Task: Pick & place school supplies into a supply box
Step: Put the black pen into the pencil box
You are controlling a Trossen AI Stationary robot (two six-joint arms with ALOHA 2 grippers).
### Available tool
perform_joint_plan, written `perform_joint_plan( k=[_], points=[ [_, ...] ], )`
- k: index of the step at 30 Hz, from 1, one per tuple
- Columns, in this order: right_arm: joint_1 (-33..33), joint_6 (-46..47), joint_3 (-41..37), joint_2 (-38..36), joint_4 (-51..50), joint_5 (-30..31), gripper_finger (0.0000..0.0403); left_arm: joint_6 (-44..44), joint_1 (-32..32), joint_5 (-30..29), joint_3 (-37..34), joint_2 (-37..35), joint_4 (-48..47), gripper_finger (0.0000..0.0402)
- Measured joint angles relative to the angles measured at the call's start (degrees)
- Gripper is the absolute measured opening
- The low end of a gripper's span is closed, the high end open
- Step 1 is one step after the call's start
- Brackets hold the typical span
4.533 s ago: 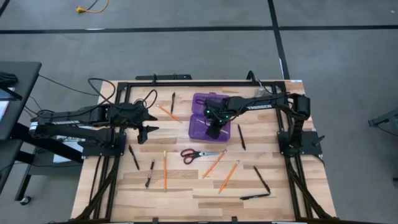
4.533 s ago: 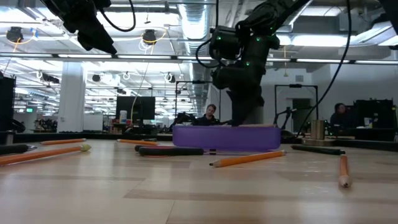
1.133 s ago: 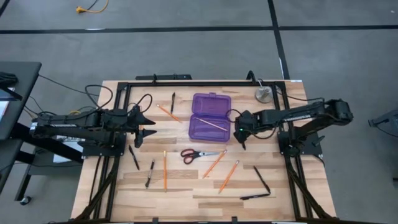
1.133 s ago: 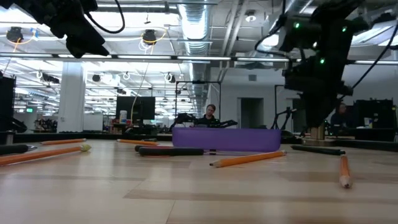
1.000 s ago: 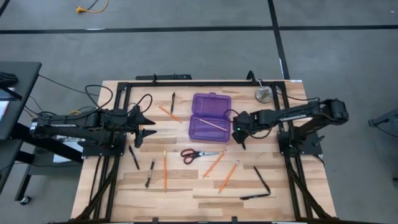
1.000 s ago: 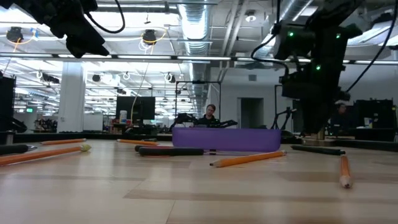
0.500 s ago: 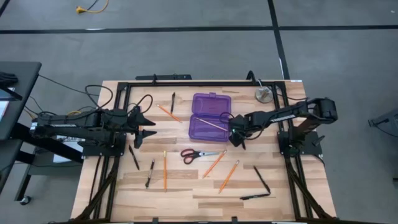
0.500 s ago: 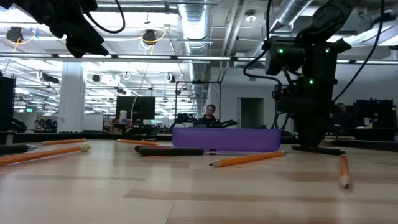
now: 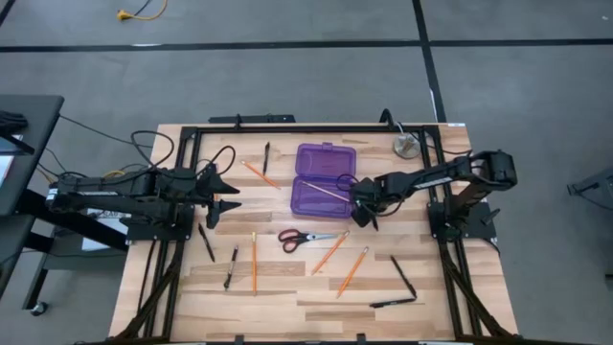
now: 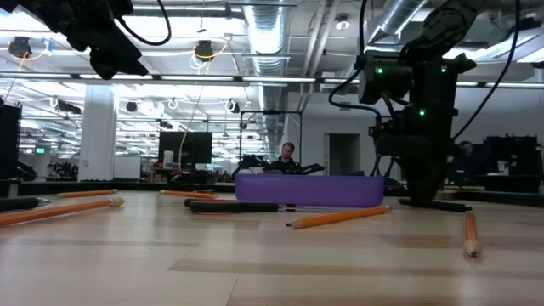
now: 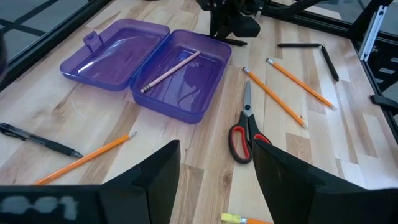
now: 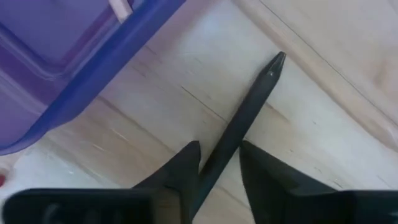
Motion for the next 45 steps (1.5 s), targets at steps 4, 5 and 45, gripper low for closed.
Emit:
perform_joint_plan(
  k=[4,5,45],
  points=[
    [0.0,0.0,-0.1,-1.6,0.2,-0.2,0.0045,0.0,0.0,0.0,0.0,0.0,0.0,0.0190],
    [0.0,0.1,-0.2,-1.8,0.2,-0.2,0.0032,0.0,0.0,0.0,0.0,0.0,0.0,0.0190],
    [-1.2,-7.3,18.8,-2.3,-13.9,2.1,0.0010,-1.1,0.0,0.5,0.0,0.0,0.0,0.0190]
  ],
)
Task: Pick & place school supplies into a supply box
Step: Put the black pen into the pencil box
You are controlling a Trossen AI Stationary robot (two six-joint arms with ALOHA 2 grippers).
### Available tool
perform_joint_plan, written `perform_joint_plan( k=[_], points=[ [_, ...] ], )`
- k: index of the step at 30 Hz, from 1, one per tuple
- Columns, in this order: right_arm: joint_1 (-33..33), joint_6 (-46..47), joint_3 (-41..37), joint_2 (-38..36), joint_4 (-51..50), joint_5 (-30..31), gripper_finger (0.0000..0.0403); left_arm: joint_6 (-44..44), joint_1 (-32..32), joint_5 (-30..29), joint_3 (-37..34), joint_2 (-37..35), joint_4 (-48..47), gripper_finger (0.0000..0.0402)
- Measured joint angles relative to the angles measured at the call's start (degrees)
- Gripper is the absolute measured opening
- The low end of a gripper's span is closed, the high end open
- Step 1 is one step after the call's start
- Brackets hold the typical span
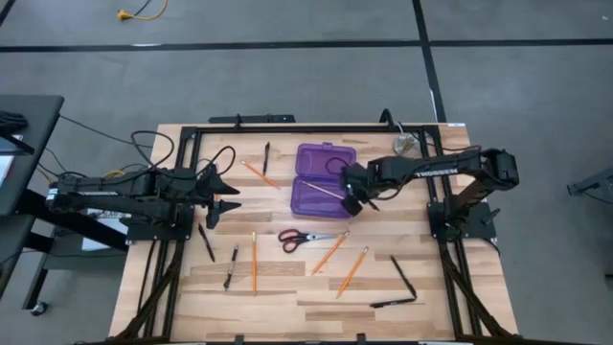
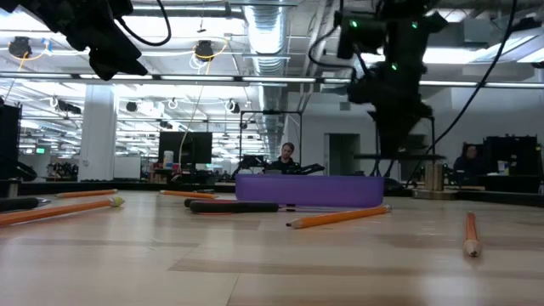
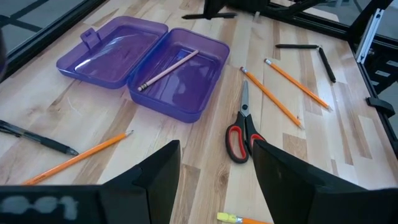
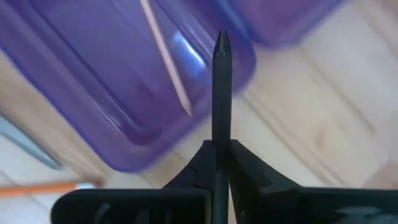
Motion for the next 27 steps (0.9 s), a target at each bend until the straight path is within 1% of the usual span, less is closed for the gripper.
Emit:
perform_joint_plan(
  k=[7,10,13,19,27],
  points=[
    [-1.8,-6.4,5.7,0.6,5.6,-0.5,0.0009,0.0,0.0,0.0,0.0,0.0,0.0,0.0190],
    [-2.4,-9.0,7.0,2.9,9.0,-3.0,0.0009,0.0,0.0,-0.1,0.0,0.0,0.0,0.0190],
    [-2.9,-11.0,9.0,6.1,10.3,-4.7,0.0009,0.0,0.0,-0.1,0.0,0.0,0.0,0.0190],
    [-3.1,-15.2,13.1,14.6,10.0,-6.0,0.0010,0.1,0.0,-0.1,0.0,0.0,0.1,0.0190],
    [-3.0,-18.5,17.5,21.2,10.0,-8.8,0.0010,0.1,-0.1,-0.2,0.0,0.0,0.0,0.0190]
  ],
)
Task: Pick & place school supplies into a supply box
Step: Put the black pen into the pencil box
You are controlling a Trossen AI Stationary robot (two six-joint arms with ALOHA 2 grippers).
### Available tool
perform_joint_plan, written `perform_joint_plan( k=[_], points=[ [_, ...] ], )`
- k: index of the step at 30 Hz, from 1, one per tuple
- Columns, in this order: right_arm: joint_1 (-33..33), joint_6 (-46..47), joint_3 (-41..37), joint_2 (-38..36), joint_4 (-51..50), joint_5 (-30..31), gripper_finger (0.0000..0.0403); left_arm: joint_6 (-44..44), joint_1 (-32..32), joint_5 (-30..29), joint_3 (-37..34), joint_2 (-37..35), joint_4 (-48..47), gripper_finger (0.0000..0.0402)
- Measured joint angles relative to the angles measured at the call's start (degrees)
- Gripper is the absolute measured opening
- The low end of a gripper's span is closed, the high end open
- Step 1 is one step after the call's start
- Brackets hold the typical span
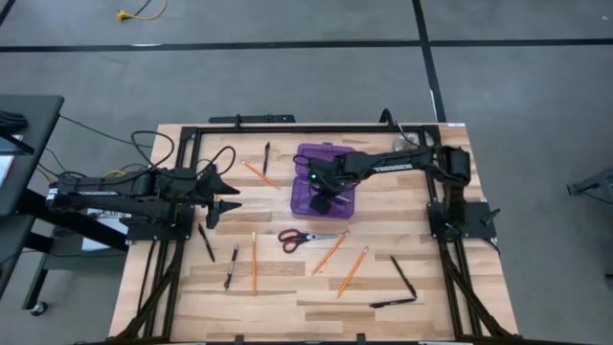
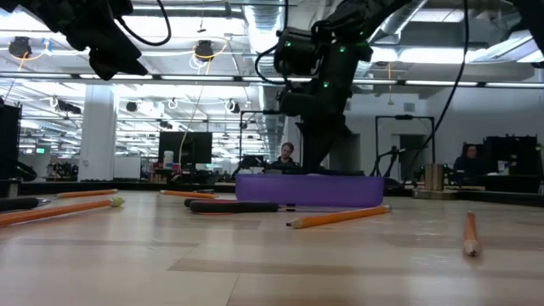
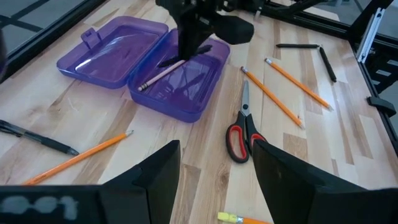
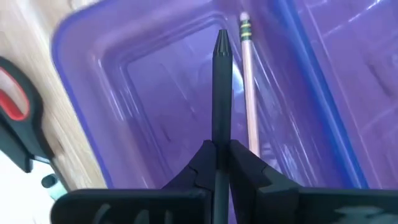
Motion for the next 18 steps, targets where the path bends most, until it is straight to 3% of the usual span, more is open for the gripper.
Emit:
perform_joint_plan(
  k=[8,18],
  points=[
    [0.0,-1.8,1.0,3.4,-0.5,-1.9,0.0020,0.0,0.0,0.0,0.0,0.0,0.1,0.0190],
    [0.2,-3.3,1.0,2.7,-1.2,-0.5,0.0083,0.0,0.0,-0.1,0.0,0.0,0.0,0.0190]
  ],
)
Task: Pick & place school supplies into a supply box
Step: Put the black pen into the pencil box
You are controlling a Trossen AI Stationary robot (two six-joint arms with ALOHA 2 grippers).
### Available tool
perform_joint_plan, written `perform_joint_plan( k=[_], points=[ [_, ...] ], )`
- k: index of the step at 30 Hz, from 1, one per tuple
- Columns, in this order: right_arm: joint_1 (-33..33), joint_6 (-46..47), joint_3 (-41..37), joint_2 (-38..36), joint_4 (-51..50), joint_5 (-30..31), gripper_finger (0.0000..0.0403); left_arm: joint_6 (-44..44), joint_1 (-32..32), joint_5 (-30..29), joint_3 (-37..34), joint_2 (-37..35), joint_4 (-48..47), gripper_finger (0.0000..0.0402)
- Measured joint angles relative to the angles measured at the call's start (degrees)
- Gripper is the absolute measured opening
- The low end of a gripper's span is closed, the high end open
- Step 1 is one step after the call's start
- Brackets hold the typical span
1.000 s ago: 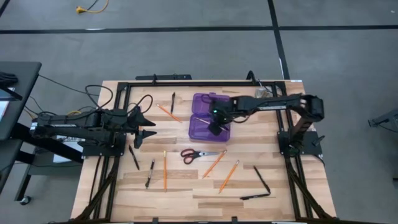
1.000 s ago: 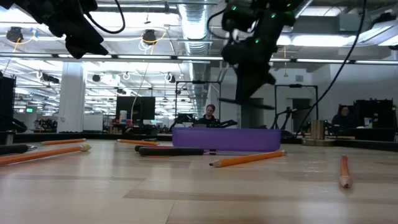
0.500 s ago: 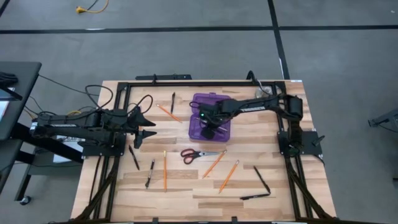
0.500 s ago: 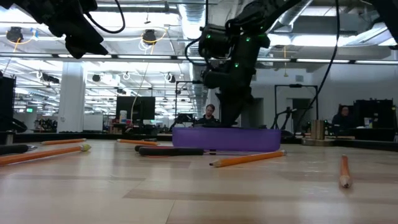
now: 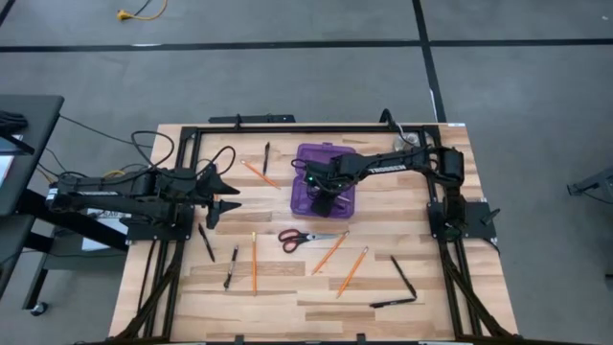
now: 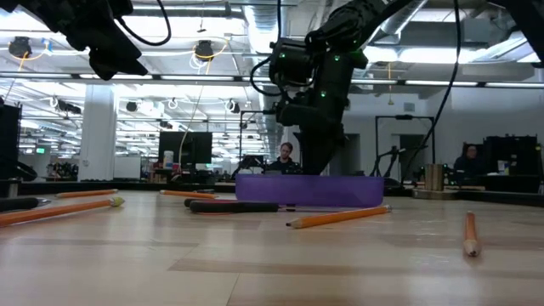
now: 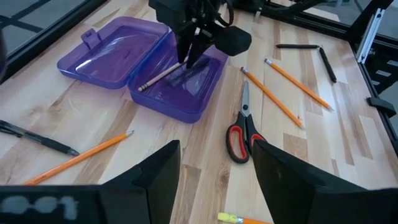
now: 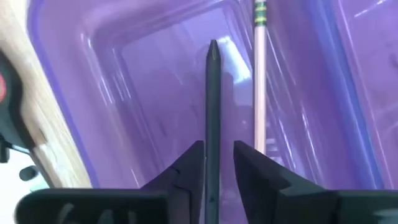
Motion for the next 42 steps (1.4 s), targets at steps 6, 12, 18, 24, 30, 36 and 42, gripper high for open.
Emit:
perform_joint_plan(
  k=[6,12,18,24,30,36,42],
  points=[
    [-0.1,-1.3,0.0,0.1,-2.0,0.0,0.0119,0.0,0.0,-1.0,0.0,0.0,0.5,0.0190],
    [-0.7,-1.0,0.0,-2.6,-2.5,0.4,0.0134,-3.0,0.0,-8.3,0.0,0.9,4.6,0.0190],
    [-1.5,-2.3,-0.1,-9.3,-3.2,4.9,0.0136,-3.8,3.8,-11.0,0.0,6.9,10.9,0.0190],
    [-1.6,-4.1,-0.1,-17.7,-4.3,10.8,0.0136,-3.8,15.0,-10.7,0.0,17.2,15.9,0.0190],
    [-1.8,-6.0,-2.2,-26.1,-5.1,14.2,0.0136,-3.3,29.8,-4.5,0.0,28.3,22.3,0.0190],
    [-3.0,-6.1,-4.6,-32.8,-7.7,15.2,0.0136,-3.6,38.2,2.7,3.8,41.8,26.5,0.0190],
    [-3.6,-5.8,-7.8,-37.3,-8.5,15.2,0.0136,-2.2,38.8,2.7,12.9,54.6,26.3,0.0190]
  ],
)
